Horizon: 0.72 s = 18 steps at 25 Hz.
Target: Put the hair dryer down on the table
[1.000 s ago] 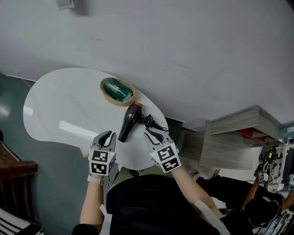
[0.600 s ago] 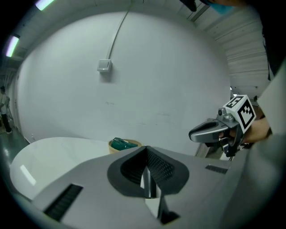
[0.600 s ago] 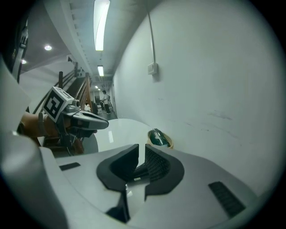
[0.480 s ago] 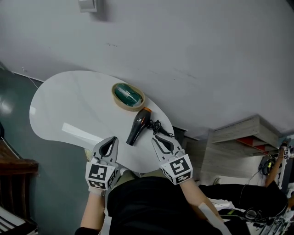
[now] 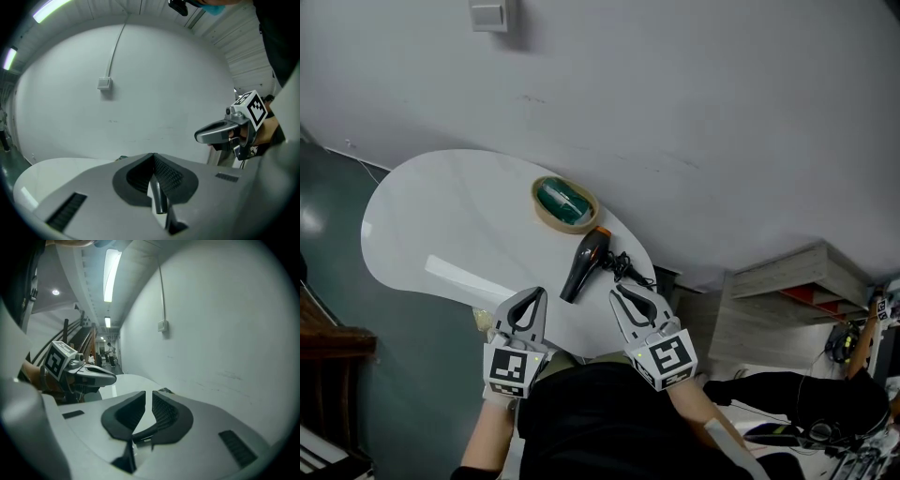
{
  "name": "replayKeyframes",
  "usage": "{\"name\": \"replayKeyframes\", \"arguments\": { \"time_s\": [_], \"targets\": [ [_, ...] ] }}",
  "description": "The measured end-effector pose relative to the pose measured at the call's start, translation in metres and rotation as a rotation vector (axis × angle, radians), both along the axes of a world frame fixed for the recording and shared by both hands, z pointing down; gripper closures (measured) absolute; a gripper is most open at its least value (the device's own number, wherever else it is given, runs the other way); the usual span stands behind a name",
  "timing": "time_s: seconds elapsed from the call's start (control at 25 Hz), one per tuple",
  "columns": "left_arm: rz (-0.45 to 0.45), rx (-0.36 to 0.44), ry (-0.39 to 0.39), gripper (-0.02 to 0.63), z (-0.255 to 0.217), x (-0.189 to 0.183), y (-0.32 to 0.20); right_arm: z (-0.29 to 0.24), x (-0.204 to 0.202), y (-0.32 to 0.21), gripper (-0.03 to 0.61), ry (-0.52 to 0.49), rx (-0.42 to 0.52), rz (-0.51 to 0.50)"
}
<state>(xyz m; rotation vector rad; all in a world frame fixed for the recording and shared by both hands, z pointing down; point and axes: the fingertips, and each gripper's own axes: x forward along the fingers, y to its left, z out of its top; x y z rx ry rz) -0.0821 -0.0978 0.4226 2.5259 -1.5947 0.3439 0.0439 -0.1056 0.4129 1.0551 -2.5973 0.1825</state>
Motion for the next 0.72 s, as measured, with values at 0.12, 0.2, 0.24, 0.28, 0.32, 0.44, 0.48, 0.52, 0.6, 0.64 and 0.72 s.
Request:
{"name": "replayKeyframes", "arguments": {
  "time_s": [0.12, 0.2, 0.24, 0.28, 0.32, 0.44, 0.48, 0.52, 0.6, 0.64, 0.72],
  "targets": [
    [-0.016, -0.004, -0.009, 0.604, -0.001, -0.002, -0.002, -0.003, 0.000, 0.001, 0.526, -0.005, 0.011, 0.003],
    [-0.023, -0.006, -0.011, 0.604, -0.002, -0.003, -0.003, -0.002, 0.000, 0.001, 0.526, -0.010, 0.009, -0.003],
    [-0.025, -0.011, -0.010, 0.604, -0.001, -0.003, -0.004, -0.002, 0.000, 0.001, 0.526, -0.012, 0.008, -0.007],
    [-0.025, -0.022, -0.008, 0.604, 0.000, -0.003, -0.004, -0.002, 0.001, 0.001, 0.530, -0.016, 0.009, -0.011],
    [-0.022, -0.038, -0.003, 0.604, 0.003, -0.002, -0.004, -0.002, 0.002, 0.001, 0.538, -0.020, 0.010, -0.014],
    [-0.009, -0.080, 0.030, 0.604, 0.006, 0.001, -0.004, -0.002, 0.006, 0.000, 0.551, -0.038, 0.006, -0.009],
    [-0.010, -0.081, 0.042, 0.604, 0.005, 0.001, -0.005, -0.001, 0.008, 0.000, 0.552, -0.045, -0.002, -0.006],
    [-0.015, -0.077, 0.051, 0.604, 0.004, 0.001, -0.005, 0.000, 0.009, -0.001, 0.552, -0.051, -0.012, -0.005],
    [-0.021, -0.062, 0.066, 0.604, 0.000, 0.002, -0.006, 0.003, 0.011, -0.001, 0.552, -0.054, -0.030, -0.008],
    [-0.021, -0.054, 0.073, 0.604, -0.001, 0.002, -0.006, 0.004, 0.011, -0.001, 0.552, -0.055, -0.034, -0.012],
    [-0.023, -0.045, 0.083, 0.604, -0.004, 0.004, -0.006, 0.005, 0.012, -0.001, 0.552, -0.061, -0.035, -0.018]
  ]
}}
